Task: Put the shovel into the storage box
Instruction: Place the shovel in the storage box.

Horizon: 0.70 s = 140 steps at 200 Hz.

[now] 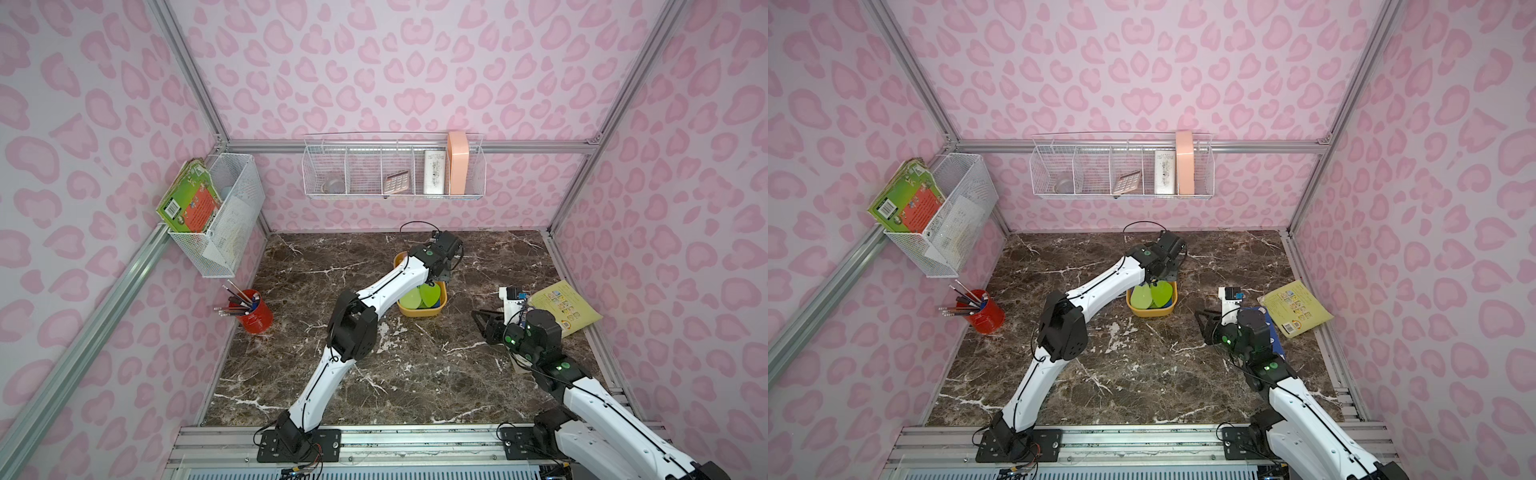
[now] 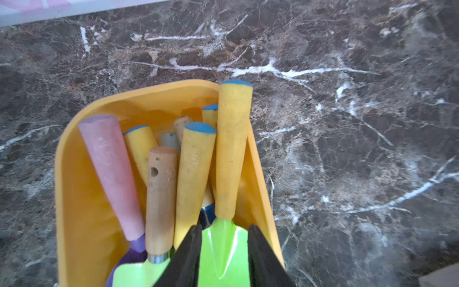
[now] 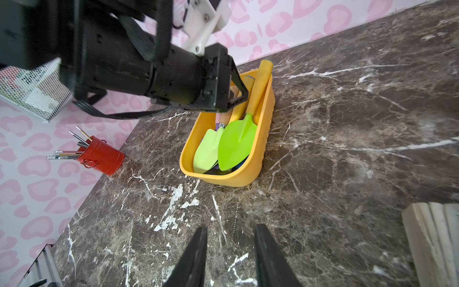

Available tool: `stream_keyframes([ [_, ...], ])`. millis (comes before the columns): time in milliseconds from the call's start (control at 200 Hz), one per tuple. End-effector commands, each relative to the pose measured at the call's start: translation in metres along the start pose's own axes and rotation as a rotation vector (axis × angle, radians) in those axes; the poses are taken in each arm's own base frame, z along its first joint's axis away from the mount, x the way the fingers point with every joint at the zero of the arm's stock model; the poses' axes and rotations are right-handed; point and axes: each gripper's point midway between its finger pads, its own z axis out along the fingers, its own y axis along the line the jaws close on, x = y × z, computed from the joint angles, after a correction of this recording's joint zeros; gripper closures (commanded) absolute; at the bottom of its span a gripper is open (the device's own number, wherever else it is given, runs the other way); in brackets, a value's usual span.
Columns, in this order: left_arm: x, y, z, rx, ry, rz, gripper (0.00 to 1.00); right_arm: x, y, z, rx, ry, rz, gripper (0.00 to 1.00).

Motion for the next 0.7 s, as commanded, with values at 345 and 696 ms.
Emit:
stream_keyframes([
  [345,0.032,0.038,-0.098,0.079,0.025,-0.027,0.57,-0.023,0.011,0.01,-0.028,-0.019,-0.039,0.63],
  [696,0.068,0.104,-0.154,-0.003,-0.067,-0.027,0.41,-0.04,0.017,0.036,-0.033,0.0,-0.078,0.57],
])
